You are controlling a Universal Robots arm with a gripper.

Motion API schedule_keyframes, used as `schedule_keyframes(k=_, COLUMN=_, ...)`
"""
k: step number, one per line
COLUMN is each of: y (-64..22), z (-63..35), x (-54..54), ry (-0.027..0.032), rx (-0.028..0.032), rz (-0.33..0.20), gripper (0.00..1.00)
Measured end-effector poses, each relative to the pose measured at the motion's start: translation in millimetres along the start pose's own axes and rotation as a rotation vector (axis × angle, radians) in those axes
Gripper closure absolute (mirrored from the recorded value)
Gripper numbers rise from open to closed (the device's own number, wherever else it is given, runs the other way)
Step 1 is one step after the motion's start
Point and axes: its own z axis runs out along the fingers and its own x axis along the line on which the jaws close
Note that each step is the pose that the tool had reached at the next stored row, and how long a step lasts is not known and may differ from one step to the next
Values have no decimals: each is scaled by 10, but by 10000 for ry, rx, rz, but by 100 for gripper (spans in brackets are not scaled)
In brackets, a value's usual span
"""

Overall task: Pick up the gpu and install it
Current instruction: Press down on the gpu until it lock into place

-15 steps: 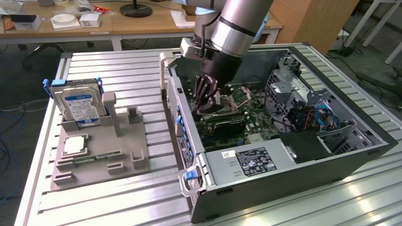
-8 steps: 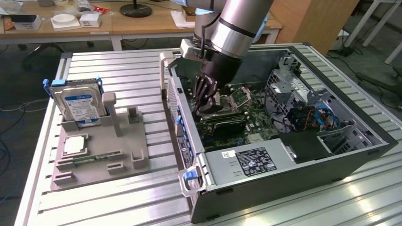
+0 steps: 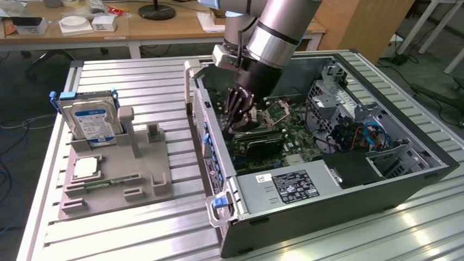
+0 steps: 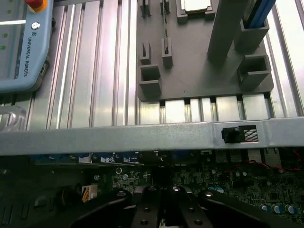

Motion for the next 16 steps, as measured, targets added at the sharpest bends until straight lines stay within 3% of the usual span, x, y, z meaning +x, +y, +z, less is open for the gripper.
schedule_keyframes(k=2, y=-1, z=0, x=0, ry=13, rx=-145, rz=-23, gripper=90)
schedule_keyframes(k=4, y=-1, z=0, x=0, ry=22, rx=-243, rz=-37, gripper=90)
schedule_keyframes(k=8, y=-19, z=9, x=-3, ry=23, rx=-264, rz=-37, gripper=90)
schedule_keyframes(k=10, y=-67, z=-8, x=-5, ry=20, rx=-264, rz=-36, gripper=90)
schedule_keyframes(k=16, y=-129, z=-41, x=-6, ry=26, rx=-357, rz=-54, gripper=90)
